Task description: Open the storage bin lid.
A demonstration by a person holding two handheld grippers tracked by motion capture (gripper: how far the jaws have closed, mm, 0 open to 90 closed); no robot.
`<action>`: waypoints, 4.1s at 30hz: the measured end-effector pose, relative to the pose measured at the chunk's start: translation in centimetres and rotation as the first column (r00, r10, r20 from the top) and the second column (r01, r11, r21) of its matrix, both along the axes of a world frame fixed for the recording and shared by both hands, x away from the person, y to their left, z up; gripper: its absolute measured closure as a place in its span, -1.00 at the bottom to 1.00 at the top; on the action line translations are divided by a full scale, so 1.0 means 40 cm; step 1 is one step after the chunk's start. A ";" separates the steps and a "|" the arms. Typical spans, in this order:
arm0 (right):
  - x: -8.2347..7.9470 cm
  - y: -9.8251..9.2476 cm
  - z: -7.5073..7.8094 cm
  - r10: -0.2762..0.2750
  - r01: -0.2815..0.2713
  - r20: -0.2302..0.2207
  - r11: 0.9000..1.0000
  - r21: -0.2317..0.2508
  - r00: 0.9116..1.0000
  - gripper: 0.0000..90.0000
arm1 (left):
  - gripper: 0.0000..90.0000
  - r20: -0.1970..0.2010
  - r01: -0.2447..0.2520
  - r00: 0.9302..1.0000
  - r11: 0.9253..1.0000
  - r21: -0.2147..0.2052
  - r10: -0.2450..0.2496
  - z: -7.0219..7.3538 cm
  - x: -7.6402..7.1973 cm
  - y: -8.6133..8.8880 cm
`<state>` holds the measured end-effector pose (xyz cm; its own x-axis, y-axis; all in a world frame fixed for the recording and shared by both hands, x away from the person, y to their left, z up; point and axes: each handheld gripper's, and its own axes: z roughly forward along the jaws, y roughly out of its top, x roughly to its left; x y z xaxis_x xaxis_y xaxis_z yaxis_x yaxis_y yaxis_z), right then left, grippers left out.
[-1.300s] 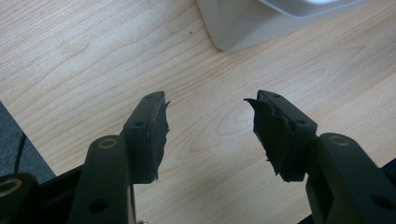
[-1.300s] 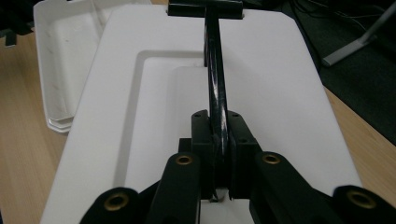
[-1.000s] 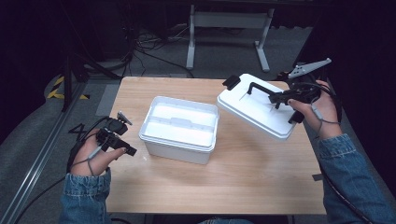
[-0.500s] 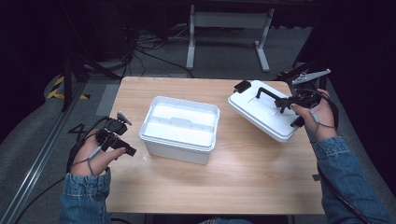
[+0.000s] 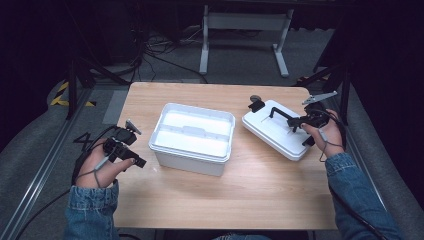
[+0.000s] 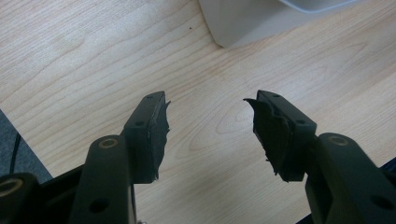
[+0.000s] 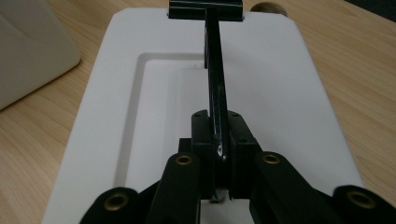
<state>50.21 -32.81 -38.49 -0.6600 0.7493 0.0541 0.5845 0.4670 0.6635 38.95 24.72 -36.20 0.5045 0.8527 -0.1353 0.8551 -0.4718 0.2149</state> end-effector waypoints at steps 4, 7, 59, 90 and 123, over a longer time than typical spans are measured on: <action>0.002 0.000 -0.035 -0.002 0.002 -0.012 1.000 0.003 1.000 0.88 | 0.02 0.001 0.001 1.000 1.000 0.000 -0.001 0.000 0.000 0.000; 0.001 -0.001 -0.053 0.005 -0.004 -0.014 1.000 0.012 1.000 0.87 | 0.02 0.002 0.000 1.000 1.000 0.001 0.000 -0.001 0.000 0.000; -0.196 0.047 0.041 0.089 -0.090 0.012 0.993 0.080 0.996 0.27 | 0.01 -0.007 -0.005 1.000 1.000 0.008 0.005 -0.012 -0.018 0.000; -0.306 0.173 -0.031 0.251 -0.256 -0.126 0.966 -0.022 0.960 0.07 | 0.00 0.015 0.022 1.000 0.999 0.027 -0.023 -0.014 -0.009 -0.009; -0.341 0.299 -0.203 0.400 -0.399 -0.053 0.917 0.022 0.915 0.05 | 0.01 0.016 0.040 0.999 0.999 0.025 -0.040 -0.019 0.001 -0.012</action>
